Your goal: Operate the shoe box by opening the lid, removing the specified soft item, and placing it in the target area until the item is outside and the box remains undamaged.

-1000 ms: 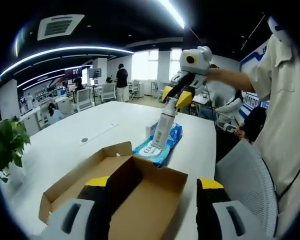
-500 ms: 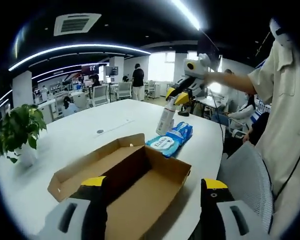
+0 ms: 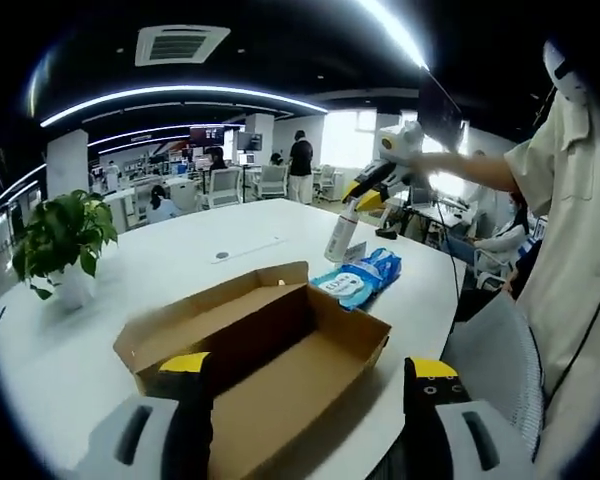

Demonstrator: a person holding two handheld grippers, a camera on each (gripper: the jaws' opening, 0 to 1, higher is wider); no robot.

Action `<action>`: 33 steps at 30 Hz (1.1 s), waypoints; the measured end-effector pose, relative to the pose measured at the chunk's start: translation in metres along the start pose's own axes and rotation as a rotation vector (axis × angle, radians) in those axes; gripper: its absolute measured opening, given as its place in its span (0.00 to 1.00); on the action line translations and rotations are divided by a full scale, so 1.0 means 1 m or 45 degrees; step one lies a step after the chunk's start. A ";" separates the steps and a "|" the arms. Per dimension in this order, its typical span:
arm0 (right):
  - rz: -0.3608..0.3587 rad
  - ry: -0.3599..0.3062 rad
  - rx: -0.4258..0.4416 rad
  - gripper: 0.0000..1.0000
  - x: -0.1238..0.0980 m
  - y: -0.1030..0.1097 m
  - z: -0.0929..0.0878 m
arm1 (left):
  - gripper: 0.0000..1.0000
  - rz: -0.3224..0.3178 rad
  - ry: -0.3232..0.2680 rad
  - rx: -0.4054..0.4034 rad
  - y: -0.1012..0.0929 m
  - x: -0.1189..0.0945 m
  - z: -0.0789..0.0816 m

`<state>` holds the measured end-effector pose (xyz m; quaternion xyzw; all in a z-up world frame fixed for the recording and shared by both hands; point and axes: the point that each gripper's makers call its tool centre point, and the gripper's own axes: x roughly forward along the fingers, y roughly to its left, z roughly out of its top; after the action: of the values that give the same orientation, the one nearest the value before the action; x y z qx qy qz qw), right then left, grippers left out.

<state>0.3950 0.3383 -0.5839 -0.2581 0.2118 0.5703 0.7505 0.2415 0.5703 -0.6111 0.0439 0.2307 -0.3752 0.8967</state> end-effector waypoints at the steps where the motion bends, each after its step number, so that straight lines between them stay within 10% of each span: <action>1: -0.002 0.006 -0.003 0.16 0.001 -0.002 -0.001 | 0.79 0.003 -0.001 -0.004 0.000 0.000 0.000; 33: 0.025 0.184 -0.058 0.16 0.038 -0.045 -0.037 | 0.78 0.096 -0.022 -0.085 0.004 -0.012 -0.015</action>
<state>0.4477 0.3338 -0.6298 -0.3137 0.2549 0.5622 0.7215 0.2315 0.5850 -0.6196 0.0192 0.2336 -0.3337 0.9131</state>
